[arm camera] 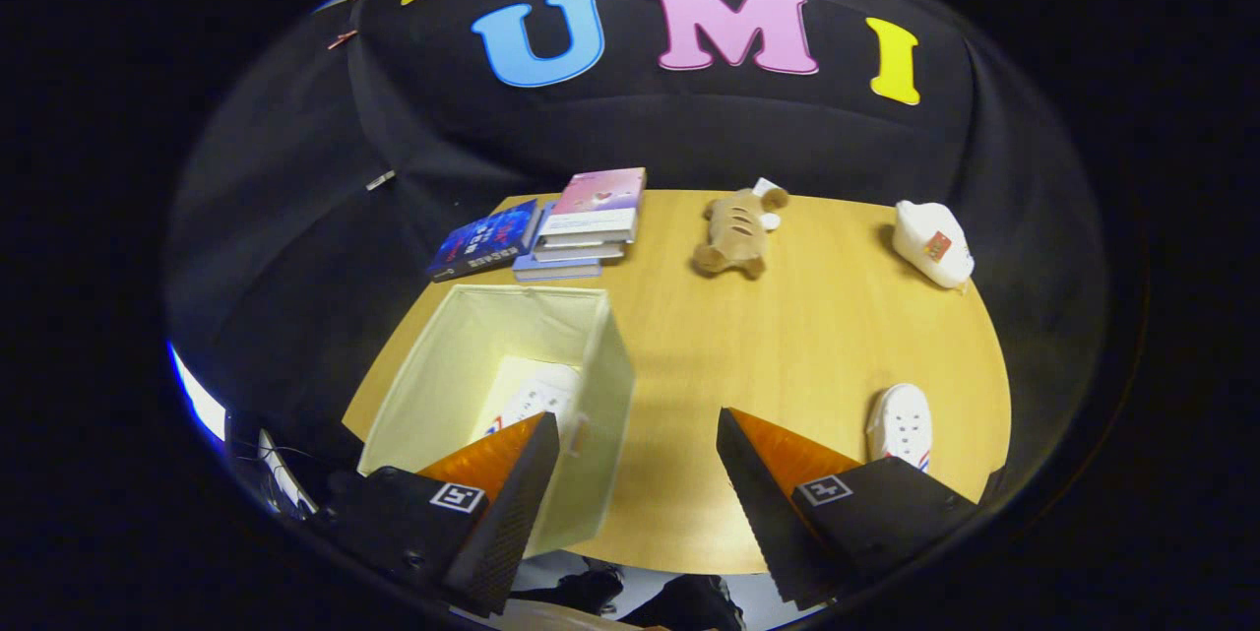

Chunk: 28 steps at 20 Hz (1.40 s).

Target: Open the storage box then place both shoes into the box .Put the left shoe in first, then the right shoe, with the right side of both shoes facing outward in a uniform manner.

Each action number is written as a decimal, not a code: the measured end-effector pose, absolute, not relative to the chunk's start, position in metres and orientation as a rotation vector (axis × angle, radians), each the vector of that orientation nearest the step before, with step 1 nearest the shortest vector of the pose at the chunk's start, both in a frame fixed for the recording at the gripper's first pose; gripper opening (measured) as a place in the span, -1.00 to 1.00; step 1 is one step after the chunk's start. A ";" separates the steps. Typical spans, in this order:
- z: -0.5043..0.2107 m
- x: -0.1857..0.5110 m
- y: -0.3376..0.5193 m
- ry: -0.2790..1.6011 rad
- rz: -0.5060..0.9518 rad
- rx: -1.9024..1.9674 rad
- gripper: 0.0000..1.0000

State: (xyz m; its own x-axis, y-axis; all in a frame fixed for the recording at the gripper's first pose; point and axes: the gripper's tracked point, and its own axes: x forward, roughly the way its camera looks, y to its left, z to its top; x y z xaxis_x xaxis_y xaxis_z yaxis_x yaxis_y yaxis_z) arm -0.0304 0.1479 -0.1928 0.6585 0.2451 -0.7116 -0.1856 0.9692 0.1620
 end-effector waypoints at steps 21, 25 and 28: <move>-0.357 -0.069 -0.151 1.060 -0.028 0.102 0.98; -0.385 -0.072 -0.148 1.138 -0.008 0.141 0.98; -0.393 -0.069 -0.136 1.167 0.009 0.222 0.78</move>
State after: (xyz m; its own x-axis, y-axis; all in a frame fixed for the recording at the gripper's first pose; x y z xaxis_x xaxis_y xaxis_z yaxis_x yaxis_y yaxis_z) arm -0.0686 -0.1359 -0.3933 0.3958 0.1220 -0.9102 0.1084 0.9780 0.1782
